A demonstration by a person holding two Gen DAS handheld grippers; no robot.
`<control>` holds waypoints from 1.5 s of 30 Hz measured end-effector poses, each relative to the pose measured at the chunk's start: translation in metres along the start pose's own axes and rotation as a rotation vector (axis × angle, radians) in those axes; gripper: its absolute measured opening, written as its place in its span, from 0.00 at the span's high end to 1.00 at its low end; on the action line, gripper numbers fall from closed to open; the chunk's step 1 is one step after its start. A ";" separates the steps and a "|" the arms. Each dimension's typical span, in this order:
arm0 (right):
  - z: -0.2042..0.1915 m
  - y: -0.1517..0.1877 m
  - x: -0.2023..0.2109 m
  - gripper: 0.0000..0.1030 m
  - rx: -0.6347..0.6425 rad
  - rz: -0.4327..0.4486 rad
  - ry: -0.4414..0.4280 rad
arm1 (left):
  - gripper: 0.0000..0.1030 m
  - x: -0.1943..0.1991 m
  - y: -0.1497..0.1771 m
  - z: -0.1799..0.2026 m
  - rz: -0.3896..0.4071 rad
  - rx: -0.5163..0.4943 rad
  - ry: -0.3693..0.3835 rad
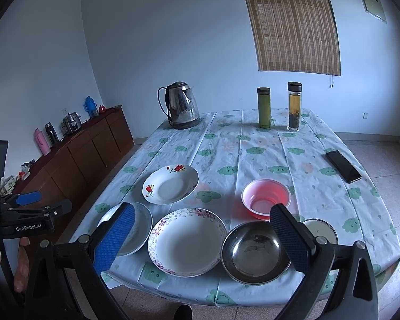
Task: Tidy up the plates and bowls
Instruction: 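Move both grippers toward the rim of the pink-floral white plate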
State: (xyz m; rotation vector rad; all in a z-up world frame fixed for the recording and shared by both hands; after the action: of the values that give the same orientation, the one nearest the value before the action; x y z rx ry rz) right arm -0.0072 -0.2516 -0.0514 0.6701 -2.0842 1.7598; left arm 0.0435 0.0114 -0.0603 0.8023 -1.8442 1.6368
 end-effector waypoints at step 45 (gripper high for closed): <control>-0.002 0.008 -0.006 0.01 0.006 -0.046 -0.075 | 0.01 -0.014 0.014 0.014 -0.055 -0.019 0.028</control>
State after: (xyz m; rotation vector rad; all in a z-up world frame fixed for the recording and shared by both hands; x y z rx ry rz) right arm -0.0066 -0.2476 -0.0605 0.7905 -2.0962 1.7418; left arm 0.0424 -0.0005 -0.0814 0.8109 -1.8004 1.5865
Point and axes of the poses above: each gripper's, at about its wrist camera, not at the fingertips, and x roughly against the way its jaws point, z to its right, y to its underside, the point moved 7 cm from there along -x, roughly the way its jaws point, and after that the axes turned 2 degrees about -y, right-handed, at the moved point
